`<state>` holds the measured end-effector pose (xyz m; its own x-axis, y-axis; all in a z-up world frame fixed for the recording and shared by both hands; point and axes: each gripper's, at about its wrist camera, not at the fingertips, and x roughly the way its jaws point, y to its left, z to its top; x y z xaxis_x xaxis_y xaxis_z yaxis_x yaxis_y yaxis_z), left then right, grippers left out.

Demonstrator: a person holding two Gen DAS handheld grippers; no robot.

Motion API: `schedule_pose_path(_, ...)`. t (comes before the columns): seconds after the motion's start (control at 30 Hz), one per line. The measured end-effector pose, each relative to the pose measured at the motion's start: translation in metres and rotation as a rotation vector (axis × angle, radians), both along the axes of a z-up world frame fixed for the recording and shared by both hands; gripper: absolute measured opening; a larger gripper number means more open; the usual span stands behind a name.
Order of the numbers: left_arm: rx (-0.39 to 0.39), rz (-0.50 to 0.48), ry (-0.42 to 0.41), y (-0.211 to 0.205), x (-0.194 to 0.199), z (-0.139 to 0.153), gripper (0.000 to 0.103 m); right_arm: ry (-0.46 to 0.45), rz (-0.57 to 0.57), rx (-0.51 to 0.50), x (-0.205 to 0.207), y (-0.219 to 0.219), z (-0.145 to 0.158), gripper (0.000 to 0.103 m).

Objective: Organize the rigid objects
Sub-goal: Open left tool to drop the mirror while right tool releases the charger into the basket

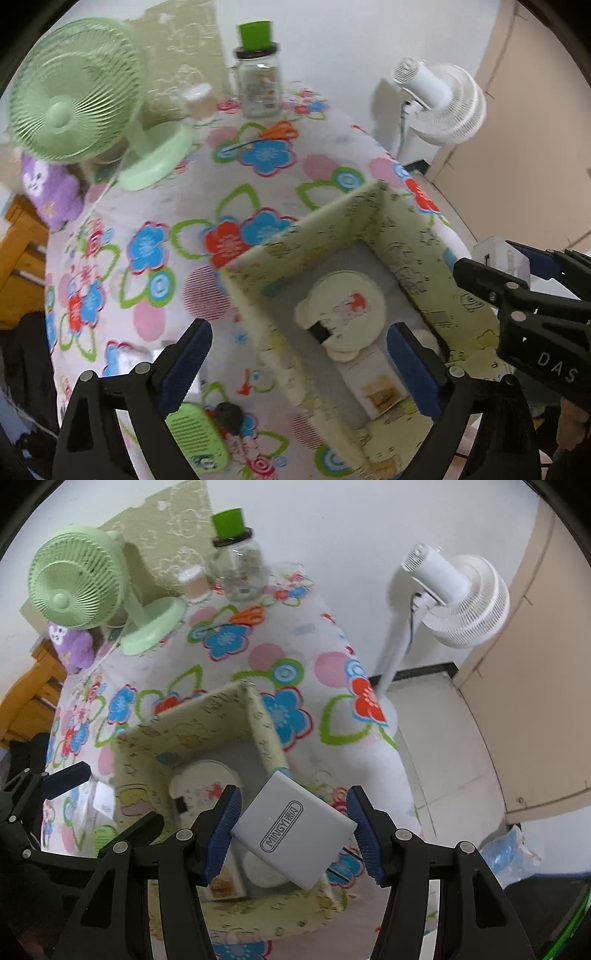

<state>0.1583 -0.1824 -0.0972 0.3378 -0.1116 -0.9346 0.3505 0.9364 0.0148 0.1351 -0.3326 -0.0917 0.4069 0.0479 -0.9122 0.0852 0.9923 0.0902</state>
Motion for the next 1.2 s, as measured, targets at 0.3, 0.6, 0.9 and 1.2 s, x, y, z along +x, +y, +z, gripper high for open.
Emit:
schedule_pose_path(0.3, 0.039, 0.127, 0.002, 0.036, -0.006, -0.001, 0.097, 0.001, 0.130, 0.038, 0.007, 0.037, -0.005, 0.062)
schedule_pose_path(0.6, 0.033, 0.217, 0.054, 0.053, -0.011, -0.015, 0.097, 0.070, 0.174, 0.032, 0.019, 0.046, -0.033, 0.062)
schedule_pose_path(0.9, 0.024, 0.242, 0.058, 0.056, -0.013, -0.017, 0.098, 0.060, 0.169, 0.063, 0.017, 0.047, -0.041, 0.072)
schedule_pose_path(1.2, 0.050, 0.240, 0.036, 0.051, -0.019, -0.008, 0.098, 0.013, 0.169, 0.097, 0.008, 0.036, -0.025, 0.078)
